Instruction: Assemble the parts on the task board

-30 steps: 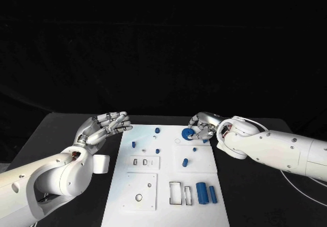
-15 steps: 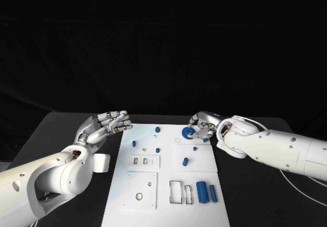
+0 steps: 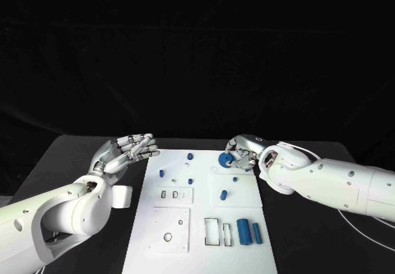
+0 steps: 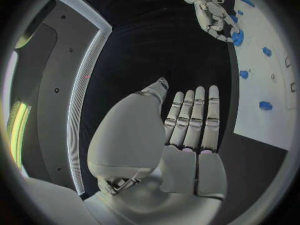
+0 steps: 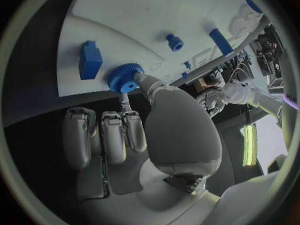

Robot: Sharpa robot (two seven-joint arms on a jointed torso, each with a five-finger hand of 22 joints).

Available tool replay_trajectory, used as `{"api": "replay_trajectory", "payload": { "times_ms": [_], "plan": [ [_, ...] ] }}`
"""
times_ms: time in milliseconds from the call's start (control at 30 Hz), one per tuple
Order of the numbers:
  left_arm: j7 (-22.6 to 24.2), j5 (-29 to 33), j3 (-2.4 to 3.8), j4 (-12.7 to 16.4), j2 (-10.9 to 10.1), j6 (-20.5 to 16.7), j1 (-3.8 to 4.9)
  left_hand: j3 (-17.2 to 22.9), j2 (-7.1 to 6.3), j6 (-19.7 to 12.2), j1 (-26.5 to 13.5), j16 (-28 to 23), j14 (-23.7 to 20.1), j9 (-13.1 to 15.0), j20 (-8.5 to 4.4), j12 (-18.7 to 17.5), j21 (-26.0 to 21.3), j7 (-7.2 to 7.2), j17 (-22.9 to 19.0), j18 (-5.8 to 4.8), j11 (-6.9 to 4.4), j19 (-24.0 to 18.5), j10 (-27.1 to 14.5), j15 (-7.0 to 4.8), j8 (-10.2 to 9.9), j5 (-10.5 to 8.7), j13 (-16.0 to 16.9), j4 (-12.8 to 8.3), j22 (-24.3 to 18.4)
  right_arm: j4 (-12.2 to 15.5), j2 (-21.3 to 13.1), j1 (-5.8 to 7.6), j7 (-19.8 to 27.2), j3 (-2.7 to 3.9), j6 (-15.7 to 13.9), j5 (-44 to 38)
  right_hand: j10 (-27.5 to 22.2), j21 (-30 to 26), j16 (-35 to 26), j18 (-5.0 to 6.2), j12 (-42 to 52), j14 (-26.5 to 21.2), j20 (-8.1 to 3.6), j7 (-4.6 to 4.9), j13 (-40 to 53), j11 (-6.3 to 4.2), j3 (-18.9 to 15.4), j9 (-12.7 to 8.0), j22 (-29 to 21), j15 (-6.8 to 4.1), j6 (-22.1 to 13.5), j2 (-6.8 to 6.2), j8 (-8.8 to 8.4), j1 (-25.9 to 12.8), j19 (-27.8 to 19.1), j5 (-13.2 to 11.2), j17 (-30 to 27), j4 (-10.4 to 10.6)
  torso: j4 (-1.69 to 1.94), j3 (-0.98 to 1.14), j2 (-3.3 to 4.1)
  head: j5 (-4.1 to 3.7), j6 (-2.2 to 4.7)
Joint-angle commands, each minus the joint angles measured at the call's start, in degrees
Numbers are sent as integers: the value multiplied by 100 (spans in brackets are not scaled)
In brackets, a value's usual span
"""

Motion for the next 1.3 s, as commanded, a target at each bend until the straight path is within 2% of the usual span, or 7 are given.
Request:
{"api": "replay_trajectory", "payload": {
  "times_ms": [33,267,433,667,767,967,1300],
  "plan": [
    [21,9,4,8,7,105,6,45,-47,-3,-15,-42,-40,-10,0,-42,14,172,10,79,30,28,17,-16,-39,-24,-4,4,-12,47,-9,-42,-20,-23,-390,-595,234,37,20,-77,37,528,-35,-254,962,-50,92,0,640,-38,314,19,89,27,41,11,1173,0,3,0,-1,-4,10],
    [14,9,4,3,13,108,6,48,-47,-7,-17,-48,-45,-12,0,-49,12,174,9,79,32,30,14,-14,-43,-25,-5,3,-14,402,-33,-44,9,-20,-758,-905,243,52,25,-83,39,531,-48,-259,970,-58,194,-21,666,-47,338,-27,70,-55,55,42,1188,-2,5,-4,-4,14,42],
    [10,9,4,1,21,109,6,48,-47,-7,-17,-48,-45,-12,0,-49,12,174,9,79,32,30,14,-14,-43,-25,-5,3,-14,648,26,-1,-67,-13,-836,-1142,241,54,24,-85,32,530,-50,-256,965,-54,215,-37,673,-45,340,-90,50,-187,58,38,1185,43,12,-12,-10,22,63],
    [7,9,4,7,29,111,6,50,-46,-9,-18,-52,-49,-13,0,-54,11,175,9,79,33,30,11,-13,-45,-24,-5,3,-16,775,281,36,-195,-10,-902,-1354,246,67,27,-90,33,532,-52,-254,970,-55,265,-56,696,-47,337,-130,22,-269,72,82,1195,64,28,-15,0,66,55],
    [7,9,4,10,30,111,6,50,-46,-9,-18,-52,-49,-13,0,-54,11,175,9,79,33,30,11,-13,-45,-24,-5,3,-16,742,442,42,-256,-9,-925,-1423,247,67,26,-90,34,532,-52,-254,971,-54,267,-57,697,-46,336,-132,20,-272,72,84,1193,65,21,-12,3,85,53],
    [10,9,4,23,36,113,6,52,-46,-12,-21,-57,-53,-14,0,-60,10,176,9,79,35,31,7,-11,-48,-25,-6,4,-18,503,788,25,-284,-15,-916,-1478,243,67,25,-90,29,531,-52,-254,966,-54,274,-59,697,-46,336,-130,17,-277,72,86,1187,67,25,-21,9,70,53],
    [11,9,5,37,43,112,7,52,-46,-12,-21,-57,-53,-14,0,-60,10,176,9,79,35,31,7,-11,-48,-25,-6,4,-18,96,1213,-97,-243,-36,-839,-1489,244,67,26,-90,29,531,-52,-251,967,-52,291,-66,699,-46,324,-134,3,-287,73,84,1190,68,21,-7,10,101,13]
  ]
}}
